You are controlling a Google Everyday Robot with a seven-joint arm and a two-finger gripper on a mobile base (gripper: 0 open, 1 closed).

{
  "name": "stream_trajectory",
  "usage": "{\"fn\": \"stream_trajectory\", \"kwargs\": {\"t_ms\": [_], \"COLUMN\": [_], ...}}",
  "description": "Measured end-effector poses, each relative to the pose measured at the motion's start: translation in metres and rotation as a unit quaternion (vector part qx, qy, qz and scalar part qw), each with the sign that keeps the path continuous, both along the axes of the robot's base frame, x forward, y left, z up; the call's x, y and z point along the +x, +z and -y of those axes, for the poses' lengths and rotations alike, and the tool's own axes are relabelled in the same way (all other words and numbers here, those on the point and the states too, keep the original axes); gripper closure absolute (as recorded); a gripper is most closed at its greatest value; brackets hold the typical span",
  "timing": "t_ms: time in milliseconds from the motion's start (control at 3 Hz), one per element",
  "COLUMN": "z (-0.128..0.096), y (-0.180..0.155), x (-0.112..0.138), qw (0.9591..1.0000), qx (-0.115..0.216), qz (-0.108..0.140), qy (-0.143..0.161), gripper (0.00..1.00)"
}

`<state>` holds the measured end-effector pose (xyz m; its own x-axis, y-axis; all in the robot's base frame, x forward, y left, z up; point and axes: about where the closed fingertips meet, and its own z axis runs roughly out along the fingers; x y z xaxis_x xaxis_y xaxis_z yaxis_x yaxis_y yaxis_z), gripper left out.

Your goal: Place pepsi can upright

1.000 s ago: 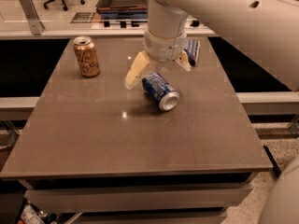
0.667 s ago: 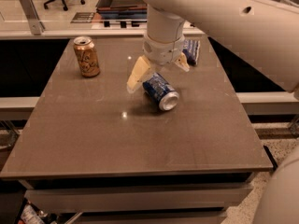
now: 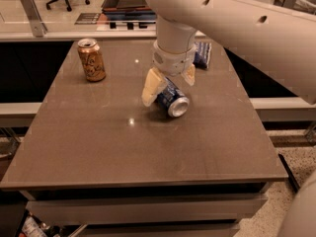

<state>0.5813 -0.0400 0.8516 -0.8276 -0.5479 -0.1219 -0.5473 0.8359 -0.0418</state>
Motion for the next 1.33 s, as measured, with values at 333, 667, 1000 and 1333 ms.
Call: {"fn": "stream_trajectory", "kwargs": {"t_ms": [333,667,1000,1333], "z": [-0.0007,-0.0012,-0.0018,-0.0023], "y": [0.0004,0.0003,0.0003,0.0003], "x": [0.0005,0.0007,0.0009,0.001], "qw": [1.0,1.0,1.0,1.0], "qx": [0.0,0.001,0.002,0.003], "qz": [0.001,0.003,0.004,0.005], "qy": [0.0,0.0,0.001,0.001], "gripper": [0.41,0.64,0.88,1.0]}}
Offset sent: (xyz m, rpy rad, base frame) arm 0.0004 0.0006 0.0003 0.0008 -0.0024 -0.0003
